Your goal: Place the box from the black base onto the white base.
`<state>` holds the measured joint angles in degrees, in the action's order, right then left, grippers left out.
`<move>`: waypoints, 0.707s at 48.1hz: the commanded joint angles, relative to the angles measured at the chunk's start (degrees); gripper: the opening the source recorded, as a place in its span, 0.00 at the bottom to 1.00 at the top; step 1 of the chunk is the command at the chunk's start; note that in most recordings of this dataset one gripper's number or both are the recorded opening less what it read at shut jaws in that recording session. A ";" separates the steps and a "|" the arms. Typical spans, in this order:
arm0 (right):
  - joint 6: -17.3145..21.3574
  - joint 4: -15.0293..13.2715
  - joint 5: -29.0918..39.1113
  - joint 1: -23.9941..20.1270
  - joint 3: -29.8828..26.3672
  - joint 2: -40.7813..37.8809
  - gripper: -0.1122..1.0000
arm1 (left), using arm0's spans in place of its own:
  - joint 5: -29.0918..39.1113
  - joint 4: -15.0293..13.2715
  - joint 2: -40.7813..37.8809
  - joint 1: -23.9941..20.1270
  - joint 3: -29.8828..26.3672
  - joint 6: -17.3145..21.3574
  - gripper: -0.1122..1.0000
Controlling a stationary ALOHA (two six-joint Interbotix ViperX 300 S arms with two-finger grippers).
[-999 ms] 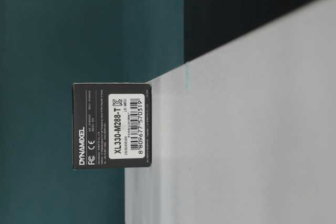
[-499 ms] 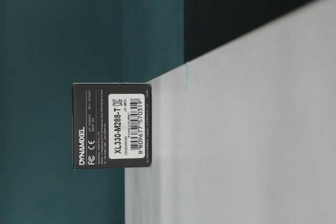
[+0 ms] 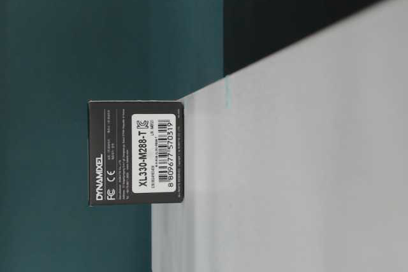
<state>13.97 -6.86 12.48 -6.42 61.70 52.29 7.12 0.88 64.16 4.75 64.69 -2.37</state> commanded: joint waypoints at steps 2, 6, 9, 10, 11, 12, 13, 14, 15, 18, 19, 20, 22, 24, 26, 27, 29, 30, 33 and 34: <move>-0.18 -0.09 -0.18 -0.35 -0.26 -0.18 1.00 | -0.26 0.18 -0.35 0.09 -0.62 -0.44 0.07; 0.00 -0.09 -0.35 -0.53 0.09 -0.18 1.00 | -0.26 0.18 -0.35 0.09 -0.53 -0.53 0.07; 0.09 -0.09 -0.53 -0.53 0.35 -0.09 1.00 | -0.26 0.09 -0.44 0.09 -0.53 -0.53 0.07; 0.18 -0.09 -0.53 -0.62 0.35 -0.18 1.00 | -0.26 0.18 -0.35 0.00 -0.62 -0.53 0.07; 0.18 -0.09 -0.53 -0.53 0.35 -0.18 1.00 | -0.26 0.18 -0.35 0.09 -0.62 -0.53 0.07; 0.18 -0.09 -0.53 -0.53 0.44 -0.18 1.00 | -0.26 0.18 -0.35 0.00 -0.53 -0.53 0.07; 0.18 -0.09 -0.53 -0.53 0.35 -0.09 1.00 | -0.26 0.18 -0.35 0.09 -0.53 -0.53 0.07; 0.18 -0.09 -0.53 -0.53 0.35 -0.18 1.00 | -0.26 0.18 -0.35 0.09 -0.53 -0.53 0.07; 0.09 -0.09 -0.53 -0.53 0.35 -0.18 1.00 | -0.26 0.18 -0.35 0.09 -0.62 -0.62 0.07; 0.00 -0.09 -0.62 -0.53 0.44 -0.09 1.00 | -0.26 0.18 -0.35 0.09 -0.53 -0.70 0.07; -0.09 -0.09 -0.53 -0.62 0.35 -0.09 1.00 | -0.26 0.09 -0.35 0.09 -0.53 -0.70 0.07; -0.09 -0.09 -0.53 -0.53 0.35 -0.09 1.00 | -0.26 0.09 -0.35 0.09 -0.62 -0.70 0.07; -0.09 -0.09 -0.53 -0.62 0.35 -0.09 1.00 | -0.26 0.18 -0.35 0.09 -0.53 -0.79 0.07; -0.09 -0.09 -0.53 -0.53 0.35 0.00 1.00 | -0.26 0.18 -0.35 0.09 -0.53 -0.79 0.07; -0.09 -0.09 -0.53 -0.53 0.35 -0.09 1.00 | -0.26 0.18 -0.35 0.09 -0.62 -0.79 0.07; -0.09 -0.09 -0.62 -0.53 0.35 0.00 1.00 | -0.26 0.18 -0.35 0.09 -0.53 -0.79 0.07; 0.00 -0.09 -0.62 -0.53 0.35 0.00 1.00 | -0.26 0.18 -0.35 0.09 -0.53 -0.79 0.07; 0.00 -0.09 -0.62 -0.53 0.35 0.00 1.00 | -0.26 0.18 -0.35 0.09 -0.62 -0.79 0.07; 0.00 -0.09 -0.62 -0.62 0.35 0.00 1.00 | -0.26 0.18 -0.35 0.09 -0.62 -0.79 0.07; -0.09 -0.09 -0.62 -0.62 0.35 0.00 1.00 | -0.26 0.18 -0.35 0.00 -0.53 -0.79 0.07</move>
<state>13.97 -6.86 12.48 -6.94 62.40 52.47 7.21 0.88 64.16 4.75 64.69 -3.08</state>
